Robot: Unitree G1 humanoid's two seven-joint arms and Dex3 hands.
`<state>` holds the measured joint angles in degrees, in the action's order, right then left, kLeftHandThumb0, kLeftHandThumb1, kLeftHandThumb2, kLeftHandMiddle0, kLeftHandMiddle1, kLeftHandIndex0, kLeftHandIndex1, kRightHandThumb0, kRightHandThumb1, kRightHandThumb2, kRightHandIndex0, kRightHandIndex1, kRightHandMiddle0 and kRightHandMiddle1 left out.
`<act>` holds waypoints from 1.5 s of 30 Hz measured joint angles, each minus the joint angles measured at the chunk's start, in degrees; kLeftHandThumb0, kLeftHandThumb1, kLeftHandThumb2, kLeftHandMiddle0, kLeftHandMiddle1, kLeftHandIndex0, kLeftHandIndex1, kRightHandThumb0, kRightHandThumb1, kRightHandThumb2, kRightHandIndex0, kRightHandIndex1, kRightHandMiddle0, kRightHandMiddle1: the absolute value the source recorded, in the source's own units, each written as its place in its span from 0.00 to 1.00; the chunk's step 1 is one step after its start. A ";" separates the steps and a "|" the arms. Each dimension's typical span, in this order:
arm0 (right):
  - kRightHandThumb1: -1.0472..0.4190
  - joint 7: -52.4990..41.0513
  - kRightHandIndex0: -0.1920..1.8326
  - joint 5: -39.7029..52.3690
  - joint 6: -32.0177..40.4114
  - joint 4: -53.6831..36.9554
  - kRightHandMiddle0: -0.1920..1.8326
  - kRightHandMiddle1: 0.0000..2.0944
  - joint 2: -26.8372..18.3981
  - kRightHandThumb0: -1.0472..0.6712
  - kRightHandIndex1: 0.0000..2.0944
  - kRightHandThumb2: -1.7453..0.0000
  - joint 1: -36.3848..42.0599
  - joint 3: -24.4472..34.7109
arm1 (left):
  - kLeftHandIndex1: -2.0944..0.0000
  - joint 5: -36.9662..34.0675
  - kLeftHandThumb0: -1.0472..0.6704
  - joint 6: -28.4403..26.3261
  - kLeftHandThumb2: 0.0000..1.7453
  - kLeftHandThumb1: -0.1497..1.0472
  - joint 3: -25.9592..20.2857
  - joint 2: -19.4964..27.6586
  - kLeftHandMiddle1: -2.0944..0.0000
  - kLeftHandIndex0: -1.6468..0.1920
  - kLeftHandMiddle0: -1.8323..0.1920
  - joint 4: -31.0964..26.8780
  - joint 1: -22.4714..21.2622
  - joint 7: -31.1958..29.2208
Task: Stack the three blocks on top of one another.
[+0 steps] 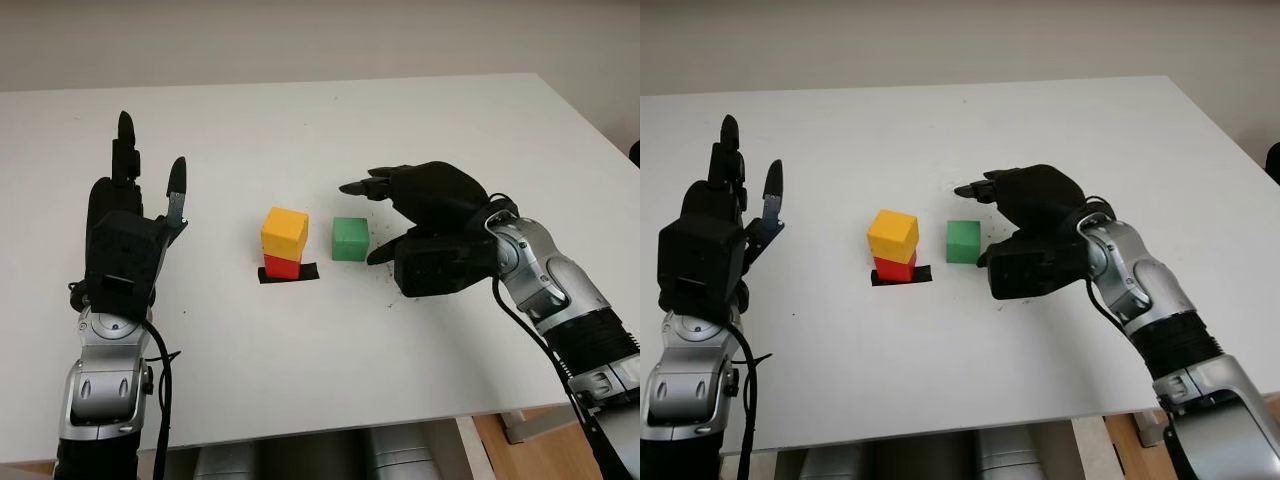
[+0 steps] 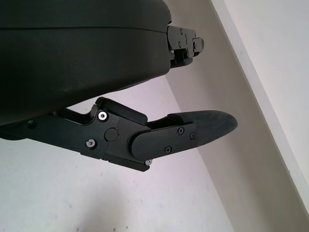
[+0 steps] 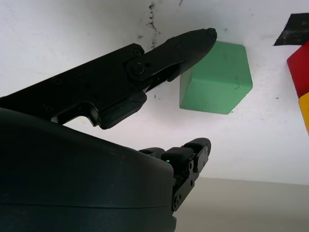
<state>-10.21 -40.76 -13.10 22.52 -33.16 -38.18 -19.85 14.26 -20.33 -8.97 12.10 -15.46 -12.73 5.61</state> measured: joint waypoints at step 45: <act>0.08 9.80 0.37 0.82 -6.19 10.68 0.33 0.58 3.35 0.31 0.09 0.97 -0.43 -1.58 | 0.97 2.04 0.21 -2.78 0.31 1.00 1.43 0.04 0.98 0.92 0.95 -1.23 1.27 -1.58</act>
<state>-0.42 -39.95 -19.28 33.21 -29.81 -38.61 -21.43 16.31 -23.12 -7.54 12.14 -16.69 -11.46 4.02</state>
